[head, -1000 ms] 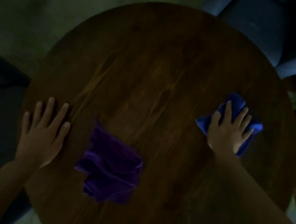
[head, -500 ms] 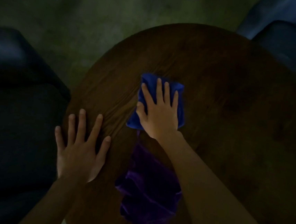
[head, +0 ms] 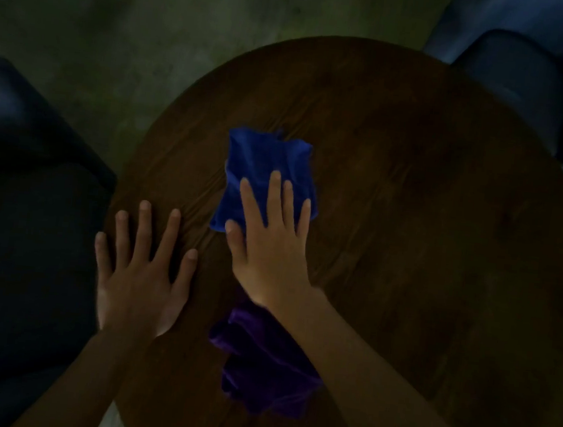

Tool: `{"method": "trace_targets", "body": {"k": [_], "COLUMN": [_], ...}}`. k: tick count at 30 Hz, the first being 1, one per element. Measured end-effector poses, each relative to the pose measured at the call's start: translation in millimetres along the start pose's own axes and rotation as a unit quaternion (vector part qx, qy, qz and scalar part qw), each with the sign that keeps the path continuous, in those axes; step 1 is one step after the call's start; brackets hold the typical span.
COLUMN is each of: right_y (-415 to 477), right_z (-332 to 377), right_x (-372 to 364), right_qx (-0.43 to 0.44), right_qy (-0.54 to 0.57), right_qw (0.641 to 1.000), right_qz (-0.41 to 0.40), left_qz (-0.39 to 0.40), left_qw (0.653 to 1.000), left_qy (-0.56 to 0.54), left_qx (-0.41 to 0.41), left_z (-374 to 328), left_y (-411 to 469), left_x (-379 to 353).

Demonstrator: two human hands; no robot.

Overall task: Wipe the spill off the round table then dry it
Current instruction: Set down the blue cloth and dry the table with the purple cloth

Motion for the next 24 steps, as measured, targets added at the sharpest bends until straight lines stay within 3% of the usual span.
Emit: {"method": "trace_targets", "body": {"k": [3, 6, 10, 18, 21, 24], "right_y": [-71, -126, -151, -167, -182, -194], "right_z": [6, -1, -20, -50, -92, -177], "right_x": [-1, -19, -44, -36, -10, 47], "right_qx": [0.026, 0.027, 0.037, 0.094, 0.108, 0.051], "right_qy": [0.022, -0.034, -0.022, -0.022, -0.033, -0.043], "right_qw": [0.999, 0.997, 0.988, 0.988, 0.988, 0.996], "right_qz": [0.009, 0.064, 0.145, 0.118, 0.107, 0.054], "left_qz": [0.003, -0.007, -0.01, 0.015, 0.015, 0.016], "left_qw": [1.0, 1.0, 1.0, 0.999, 0.998, 0.996], "left_qy": [0.002, -0.008, -0.003, -0.006, 0.005, 0.009], "left_qx": [0.0, -0.002, -0.027, -0.039, -0.065, -0.088], "left_z": [-1, -2, -13, -50, -82, -128], "left_y": [-2, -5, -24, -97, -108, -114], "left_x": [0, 4, 3, -11, -6, -2]}}
Point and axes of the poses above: each hand's wrist, its own y-axis towards the middle knuckle, its own x-axis out of the back of the hand, z = x × y, the point moved 9 cm from there along y, towards the middle knuckle, and after that the axes turned 14 degrees about y, right-handed, at the moved point
